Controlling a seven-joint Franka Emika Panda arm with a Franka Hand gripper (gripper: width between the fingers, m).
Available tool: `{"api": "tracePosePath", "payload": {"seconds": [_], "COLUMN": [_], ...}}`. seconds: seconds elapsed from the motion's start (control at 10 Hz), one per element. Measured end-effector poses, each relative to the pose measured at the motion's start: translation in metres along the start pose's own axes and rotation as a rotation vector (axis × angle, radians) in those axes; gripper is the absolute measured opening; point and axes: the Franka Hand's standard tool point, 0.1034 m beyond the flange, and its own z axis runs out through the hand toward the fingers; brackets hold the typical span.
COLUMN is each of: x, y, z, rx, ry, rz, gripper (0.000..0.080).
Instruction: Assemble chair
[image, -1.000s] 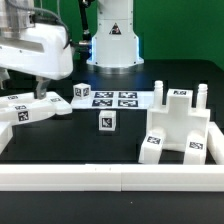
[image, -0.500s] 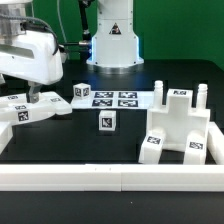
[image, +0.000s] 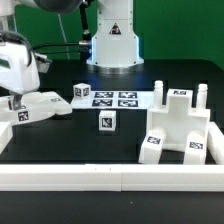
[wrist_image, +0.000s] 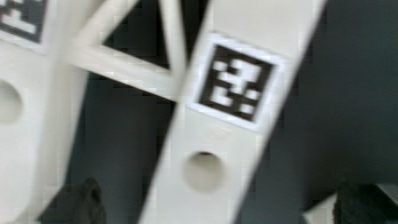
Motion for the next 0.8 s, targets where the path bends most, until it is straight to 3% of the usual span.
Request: {"api": "tracePosePath", "payload": {"seconds": [0.3,0.6,0.8], "x": [-0.006,-0.014,-0.014], "y": [0.001,-0.014,-0.013], "z": [0.021,0.027,0.027], "rx": [-0.022,-0.02,-0.021], "ry": [-0.002,-0.012,-0.012], "rz": [0.0,-0.017,-0.017], "gripper": [0.0649,0.0648,0.0387]}}
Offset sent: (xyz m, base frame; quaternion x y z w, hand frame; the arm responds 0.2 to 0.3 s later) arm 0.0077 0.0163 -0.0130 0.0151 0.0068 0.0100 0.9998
